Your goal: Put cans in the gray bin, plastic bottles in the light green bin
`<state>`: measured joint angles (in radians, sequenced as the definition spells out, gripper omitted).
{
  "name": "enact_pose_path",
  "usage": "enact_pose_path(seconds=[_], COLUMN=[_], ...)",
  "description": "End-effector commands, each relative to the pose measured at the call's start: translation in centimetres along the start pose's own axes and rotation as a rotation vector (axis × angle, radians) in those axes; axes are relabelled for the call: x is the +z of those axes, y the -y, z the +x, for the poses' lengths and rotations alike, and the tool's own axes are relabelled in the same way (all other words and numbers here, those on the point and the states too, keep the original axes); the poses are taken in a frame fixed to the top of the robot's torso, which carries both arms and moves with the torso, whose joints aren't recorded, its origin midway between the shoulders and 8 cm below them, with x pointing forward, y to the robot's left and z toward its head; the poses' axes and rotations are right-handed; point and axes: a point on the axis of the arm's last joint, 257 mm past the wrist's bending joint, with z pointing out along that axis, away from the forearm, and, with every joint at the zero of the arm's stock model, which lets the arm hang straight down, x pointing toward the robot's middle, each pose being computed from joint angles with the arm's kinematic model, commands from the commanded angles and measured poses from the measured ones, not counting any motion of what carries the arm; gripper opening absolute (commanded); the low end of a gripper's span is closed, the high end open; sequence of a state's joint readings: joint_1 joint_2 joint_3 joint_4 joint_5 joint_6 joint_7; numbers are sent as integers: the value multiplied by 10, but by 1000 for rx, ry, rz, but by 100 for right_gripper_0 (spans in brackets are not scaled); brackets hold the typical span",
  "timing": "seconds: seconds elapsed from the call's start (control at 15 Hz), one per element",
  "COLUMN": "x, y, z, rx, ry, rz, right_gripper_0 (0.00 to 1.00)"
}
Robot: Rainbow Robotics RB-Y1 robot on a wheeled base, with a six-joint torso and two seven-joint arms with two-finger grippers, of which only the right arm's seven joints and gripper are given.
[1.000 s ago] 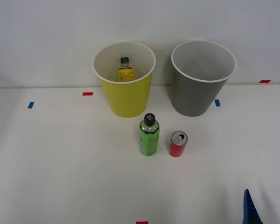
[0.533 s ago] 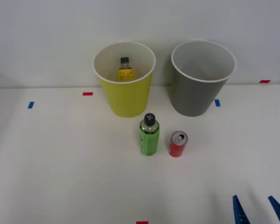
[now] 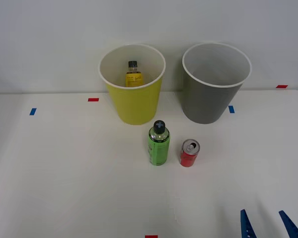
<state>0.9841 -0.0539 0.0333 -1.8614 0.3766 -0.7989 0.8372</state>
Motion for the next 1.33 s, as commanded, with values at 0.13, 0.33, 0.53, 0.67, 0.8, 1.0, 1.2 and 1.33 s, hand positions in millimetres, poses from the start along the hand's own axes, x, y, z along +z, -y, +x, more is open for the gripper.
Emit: enact_pose_path(seconds=[0.13, 0.33, 0.53, 0.67, 0.8, 1.0, 1.2, 1.33], x=[3, 10, 11, 11, 10, 9, 7, 3], y=[-6, -15, -20, -23, -25, -27, -32, -36], z=[-5, -6, -9, -9, -8, -10, -14, -21], rx=[26, -54, -99, -102, -103, -90, -99, -106], ry=[34, 26, 23, 27, 22, 29, 42, 61], rz=[-18, -67, -95, -104, -111, -120, -148, -180], right_gripper_0=[100, 100, 100, 100, 100, 100, 100, 100])
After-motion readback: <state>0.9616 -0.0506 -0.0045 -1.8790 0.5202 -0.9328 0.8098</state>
